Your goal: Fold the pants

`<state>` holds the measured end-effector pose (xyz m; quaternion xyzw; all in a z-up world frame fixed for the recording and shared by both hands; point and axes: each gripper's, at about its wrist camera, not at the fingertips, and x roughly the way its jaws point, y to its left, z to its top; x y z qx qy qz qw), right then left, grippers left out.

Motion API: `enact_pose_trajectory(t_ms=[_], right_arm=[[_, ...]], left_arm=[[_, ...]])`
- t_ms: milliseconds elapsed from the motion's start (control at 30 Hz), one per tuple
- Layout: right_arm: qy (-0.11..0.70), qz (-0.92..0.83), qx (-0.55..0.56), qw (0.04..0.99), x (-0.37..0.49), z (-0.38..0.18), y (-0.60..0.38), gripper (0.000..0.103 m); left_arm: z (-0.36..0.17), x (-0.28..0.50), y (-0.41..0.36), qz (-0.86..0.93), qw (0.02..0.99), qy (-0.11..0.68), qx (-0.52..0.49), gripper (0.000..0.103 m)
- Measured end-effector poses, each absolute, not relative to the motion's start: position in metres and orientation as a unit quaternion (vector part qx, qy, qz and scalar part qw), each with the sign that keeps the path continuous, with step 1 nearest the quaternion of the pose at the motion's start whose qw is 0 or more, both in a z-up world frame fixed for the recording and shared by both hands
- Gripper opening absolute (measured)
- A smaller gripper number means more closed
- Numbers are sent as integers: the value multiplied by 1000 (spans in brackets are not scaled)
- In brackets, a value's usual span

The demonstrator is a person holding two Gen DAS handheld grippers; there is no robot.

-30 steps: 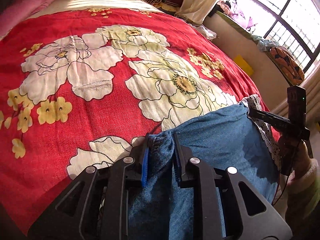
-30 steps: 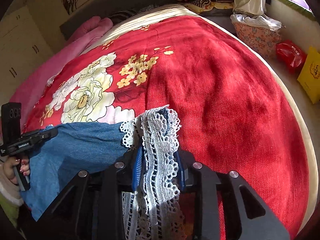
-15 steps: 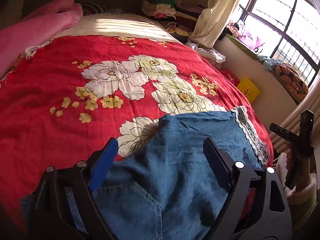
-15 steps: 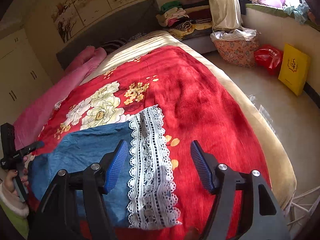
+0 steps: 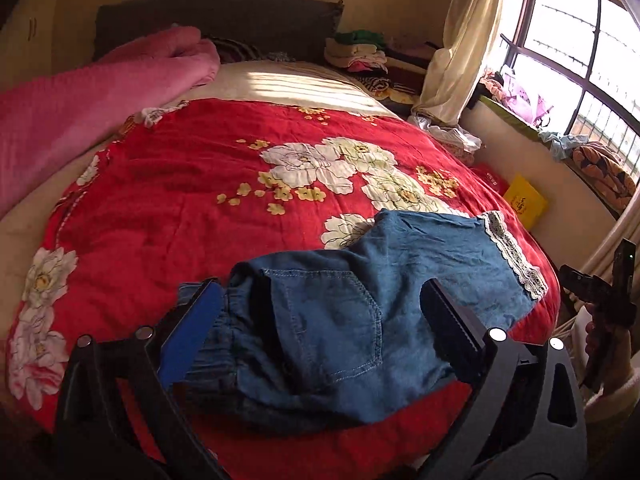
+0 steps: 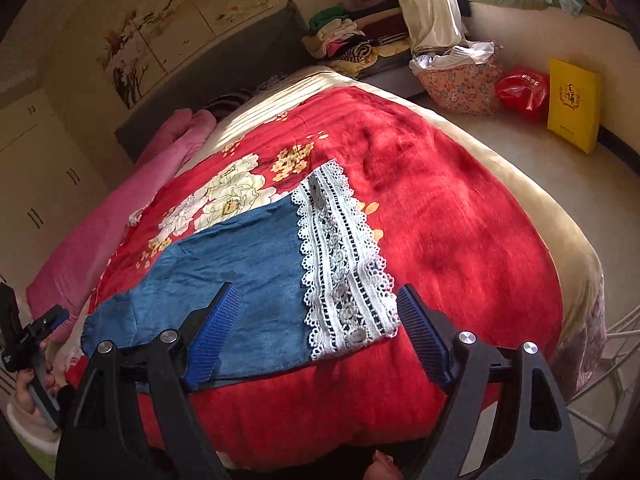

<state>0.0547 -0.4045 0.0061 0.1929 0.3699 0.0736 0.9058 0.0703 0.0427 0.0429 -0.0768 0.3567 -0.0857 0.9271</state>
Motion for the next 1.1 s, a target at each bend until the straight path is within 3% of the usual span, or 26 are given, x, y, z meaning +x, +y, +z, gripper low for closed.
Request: enact_pose_trajectory(t_ms=[600, 833, 967, 1100], right_arm=[[413, 72, 262, 869, 55, -31, -414, 82], [438, 78, 272, 853, 80, -47, -414, 82], [430, 77, 279, 855, 85, -46, -413, 76], [419, 74, 288, 858, 84, -45, -414, 59]], left_arm=[[-15, 33, 97, -71, 879, 407, -237, 93], [-33, 38, 78, -61, 879, 427, -202, 93], [-45, 43, 76, -46, 872, 440, -207, 93], [-48, 44, 71, -19, 875, 438, -204, 93]])
